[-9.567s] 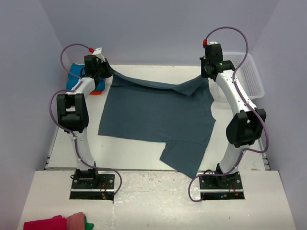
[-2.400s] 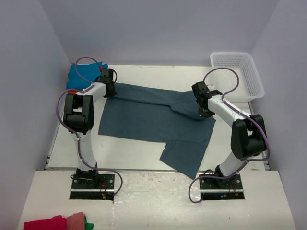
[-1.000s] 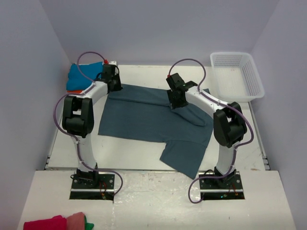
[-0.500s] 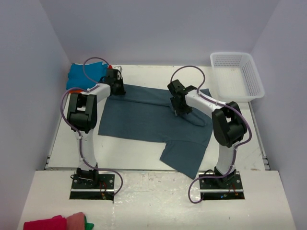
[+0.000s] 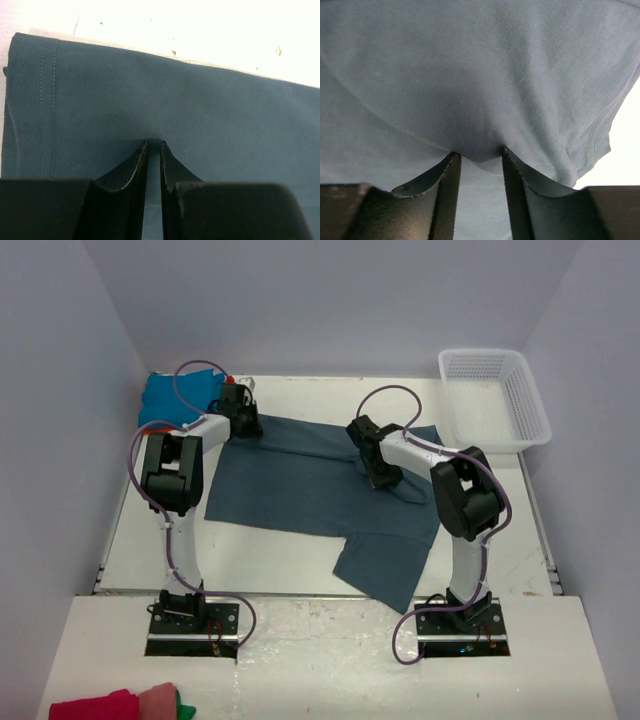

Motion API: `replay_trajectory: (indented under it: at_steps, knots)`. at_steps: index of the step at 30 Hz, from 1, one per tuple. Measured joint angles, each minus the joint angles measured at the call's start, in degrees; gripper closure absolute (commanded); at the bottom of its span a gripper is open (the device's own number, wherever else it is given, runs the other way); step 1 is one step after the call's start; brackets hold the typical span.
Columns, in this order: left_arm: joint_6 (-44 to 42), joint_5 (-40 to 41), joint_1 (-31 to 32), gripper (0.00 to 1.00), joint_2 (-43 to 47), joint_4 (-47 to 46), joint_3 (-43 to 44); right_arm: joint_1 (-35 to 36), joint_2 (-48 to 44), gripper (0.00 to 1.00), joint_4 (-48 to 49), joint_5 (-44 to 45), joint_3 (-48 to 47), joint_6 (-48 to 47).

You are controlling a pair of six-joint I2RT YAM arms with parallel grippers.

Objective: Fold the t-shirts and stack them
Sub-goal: Fold the flattened tshirt in 1/3 of the way

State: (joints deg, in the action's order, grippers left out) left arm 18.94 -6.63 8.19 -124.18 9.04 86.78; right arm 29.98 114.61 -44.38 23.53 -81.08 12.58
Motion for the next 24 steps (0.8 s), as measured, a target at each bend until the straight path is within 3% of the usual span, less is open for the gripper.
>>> replay_trajectory:
  at_steps: [4, 7, 13, 24]
  knots:
    - [0.09, -0.66, -0.28, 0.84, 0.0, -0.31, -0.15, 0.02, 0.96, 0.68, -0.31, 1.03, -0.48, 0.15]
    - [0.17, -0.92, -0.35, 0.84, 0.0, -0.72, -0.33, 0.02, 1.55, 0.85, -0.39, 1.44, -1.31, 0.31]
    - [0.2, -1.09, -0.35, 0.84, 0.0, -0.94, -0.42, 0.13, 1.73, 1.0, -0.57, 3.21, -1.97, 0.92]
    - [0.15, -1.09, -0.35, 0.84, -0.11, -1.14, -0.42, -0.17, 1.7, 1.0, -2.8, 7.02, -9.09, 0.61]
